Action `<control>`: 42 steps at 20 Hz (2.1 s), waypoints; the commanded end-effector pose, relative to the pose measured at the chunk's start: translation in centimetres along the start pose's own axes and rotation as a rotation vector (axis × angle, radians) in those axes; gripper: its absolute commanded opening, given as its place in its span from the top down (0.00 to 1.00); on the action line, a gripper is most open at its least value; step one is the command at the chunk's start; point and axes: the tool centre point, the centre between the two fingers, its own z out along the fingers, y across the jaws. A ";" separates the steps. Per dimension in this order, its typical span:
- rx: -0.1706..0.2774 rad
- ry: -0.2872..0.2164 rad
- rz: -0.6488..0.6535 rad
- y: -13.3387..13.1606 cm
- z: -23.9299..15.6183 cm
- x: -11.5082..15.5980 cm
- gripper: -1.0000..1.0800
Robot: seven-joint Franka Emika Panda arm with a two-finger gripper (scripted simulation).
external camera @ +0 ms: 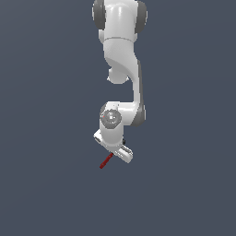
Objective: Pick up the object and move it to a goal position.
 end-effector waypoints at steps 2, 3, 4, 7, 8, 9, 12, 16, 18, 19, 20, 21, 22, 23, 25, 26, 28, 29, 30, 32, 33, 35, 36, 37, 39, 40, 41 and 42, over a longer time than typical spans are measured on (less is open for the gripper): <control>0.001 0.000 -0.002 -0.1 0.1 -0.1 1.00; 0.001 0.000 -0.002 -0.1 0.1 -0.1 1.00; 0.001 0.000 -0.002 -0.1 0.1 -0.1 1.00; 0.000 0.000 -0.001 -0.1 0.0 -0.1 1.00; 0.000 0.000 -0.001 -0.1 -0.1 -0.1 1.00; 0.000 0.000 -0.001 -0.1 -0.2 -0.1 1.00; 0.000 0.000 -0.001 -0.3 -1.0 -0.3 1.00; 0.000 0.000 -0.001 -0.7 -2.9 -0.7 1.00; 0.000 0.000 -0.001 -1.0 -4.3 -0.9 1.00; 0.000 0.000 -0.001 -1.2 -5.1 -1.1 1.00; 0.000 0.000 -0.001 -1.4 -5.9 -1.3 1.00; 0.001 -0.001 -0.001 -1.6 -6.9 -1.4 1.00; 0.001 -0.001 -0.001 -1.8 -7.8 -1.6 1.00; 0.001 -0.001 -0.001 -2.0 -8.9 -1.9 1.00; 0.001 -0.001 -0.001 -2.5 -11.1 -2.3 1.00; 0.001 -0.001 -0.001 -2.7 -12.3 -2.5 1.00; 0.001 -0.001 -0.001 -3.3 -14.7 -3.0 1.00; 0.000 0.000 0.000 -3.5 -15.9 -3.2 1.00; 0.000 0.000 0.000 -3.8 -17.1 -3.4 1.00; 0.000 0.000 0.000 -4.3 -19.4 -3.8 1.00; 0.000 0.000 0.000 -4.6 -20.6 -4.1 1.00; 0.000 0.000 0.000 -5.1 -22.9 -4.5 1.00; 0.000 0.000 0.000 -5.3 -24.1 -4.7 1.00; 0.000 0.000 0.000 -5.6 -25.2 -4.9 1.00; 0.000 0.000 0.000 -6.1 -27.5 -5.2 1.00; 0.000 0.000 0.000 -6.4 -28.5 -5.4 1.00; 0.000 0.000 0.000 -6.6 -29.5 -5.6 1.00; 0.000 0.000 0.000 -6.9 -30.5 -5.7 1.00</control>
